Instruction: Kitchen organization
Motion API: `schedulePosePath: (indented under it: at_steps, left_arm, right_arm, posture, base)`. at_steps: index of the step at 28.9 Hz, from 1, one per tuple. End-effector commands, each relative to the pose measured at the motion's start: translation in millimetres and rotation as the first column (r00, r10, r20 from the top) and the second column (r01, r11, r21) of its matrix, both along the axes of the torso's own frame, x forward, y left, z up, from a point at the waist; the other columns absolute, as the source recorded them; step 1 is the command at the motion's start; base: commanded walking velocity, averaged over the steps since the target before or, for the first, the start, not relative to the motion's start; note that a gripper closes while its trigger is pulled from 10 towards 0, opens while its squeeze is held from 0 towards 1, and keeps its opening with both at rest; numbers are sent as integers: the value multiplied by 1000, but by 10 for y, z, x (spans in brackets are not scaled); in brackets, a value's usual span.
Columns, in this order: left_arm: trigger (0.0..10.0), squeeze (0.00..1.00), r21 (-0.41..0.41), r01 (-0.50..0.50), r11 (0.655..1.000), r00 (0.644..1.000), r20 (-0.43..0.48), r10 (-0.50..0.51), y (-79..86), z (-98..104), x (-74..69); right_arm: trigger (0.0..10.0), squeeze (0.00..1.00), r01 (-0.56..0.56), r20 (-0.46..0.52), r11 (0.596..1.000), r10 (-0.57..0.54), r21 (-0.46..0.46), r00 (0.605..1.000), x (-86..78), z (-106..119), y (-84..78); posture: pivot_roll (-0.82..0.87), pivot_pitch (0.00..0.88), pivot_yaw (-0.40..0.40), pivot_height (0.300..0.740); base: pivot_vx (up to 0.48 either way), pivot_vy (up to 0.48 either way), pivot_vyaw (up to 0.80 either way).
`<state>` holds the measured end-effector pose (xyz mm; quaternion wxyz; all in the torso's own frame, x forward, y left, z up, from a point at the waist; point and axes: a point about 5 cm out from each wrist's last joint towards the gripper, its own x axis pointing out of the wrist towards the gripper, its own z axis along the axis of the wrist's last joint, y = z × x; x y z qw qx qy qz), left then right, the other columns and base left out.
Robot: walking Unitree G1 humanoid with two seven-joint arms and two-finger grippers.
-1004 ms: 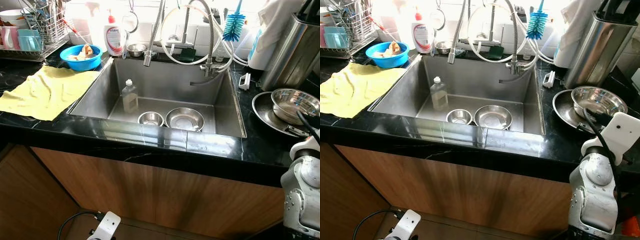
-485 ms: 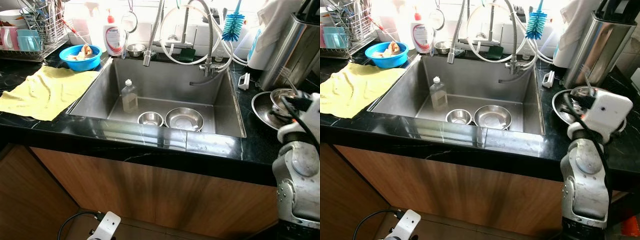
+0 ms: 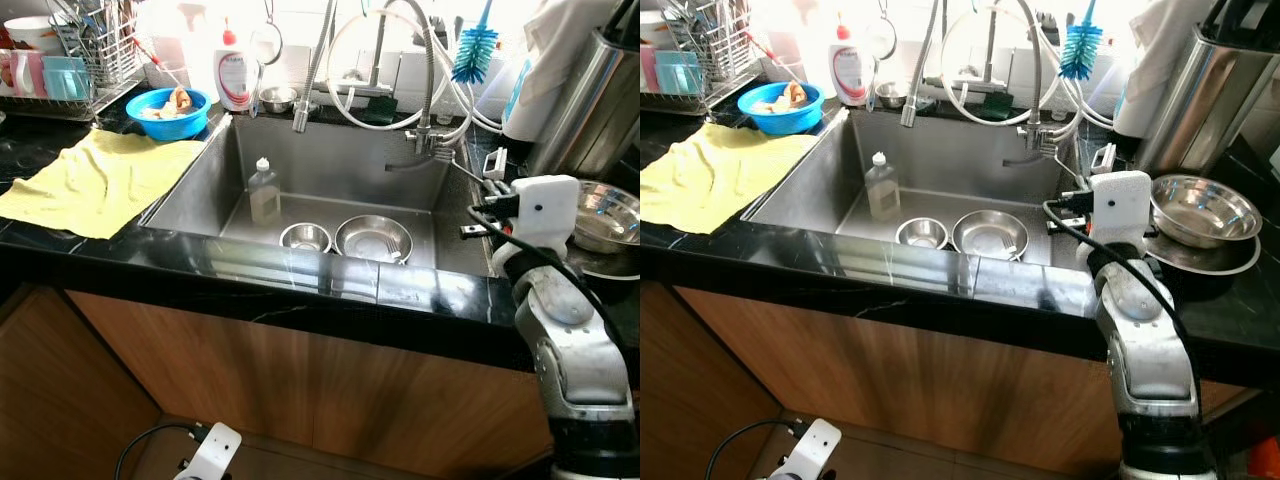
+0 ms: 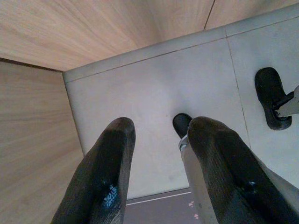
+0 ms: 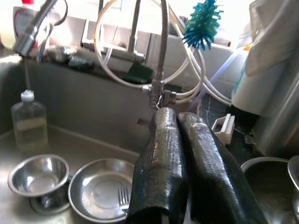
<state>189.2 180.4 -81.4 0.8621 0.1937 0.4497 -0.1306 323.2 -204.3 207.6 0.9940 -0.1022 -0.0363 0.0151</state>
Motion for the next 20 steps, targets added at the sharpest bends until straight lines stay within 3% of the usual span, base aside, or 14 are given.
schedulePosePath:
  at_steps: [1, 3, 6, 17, 18, 19, 20]
  left_arm:
    - [10000, 0, 9, 13, 1000, 1000, -8, -13, -3, -11, -20]
    - [10000, 0, 10, 12, 1000, 1000, -8, -12, -2, -12, -22]
    - [10000, 0, 9, 8, 1000, 1000, -7, -8, -5, -12, -22]
    - [10000, 0, 4, 5, 1000, 1000, -6, -5, -24, -17, -29]
    - [10000, 0, 5, 8, 1000, 1000, -8, -8, -22, -18, -32]
    - [10000, 0, 6, 9, 1000, 1000, -9, -9, -21, -19, -33]
    - [10000, 0, 6, 12, 1000, 1000, -9, -11, -22, -20, -36]
  right_arm:
    - [10000, 0, -36, -34, 998, 38, 53, 999, 46, -33, 18]
    - [10000, 0, -67, -58, 995, 71, 74, 996, 81, -73, 30]
    - [10000, 0, -59, -133, 998, 63, 35, 989, 140, -216, -1]
    - [10000, 0, -106, -176, 993, 114, 51, 978, 182, -321, 55]
    - [10000, 98, -113, -176, 992, 122, 56, 977, 184, -331, 71]
    - [10000, 98, -116, -176, 991, 125, 60, 976, 184, -337, 75]
    - [10000, 522, -118, -182, 991, 127, 61, 975, 179, -350, 77]
  posture:
    - [-113, 0, -46, 740]
    - [-104, 0, -47, 740]
    - [-90, 0, -55, 740]
    - [-107, 0, -60, 740]
    - [-111, 0, -57, 740]
    - [-111, 0, -57, 740]
    - [-112, 0, -58, 740]
  base:
    - [0, 0, 0]
    - [0, 0, 0]
    - [0, 0, 0]
    - [0, 0, 0]
    - [0, 0, 0]
    - [0, 0, 0]
    - [0, 0, 0]
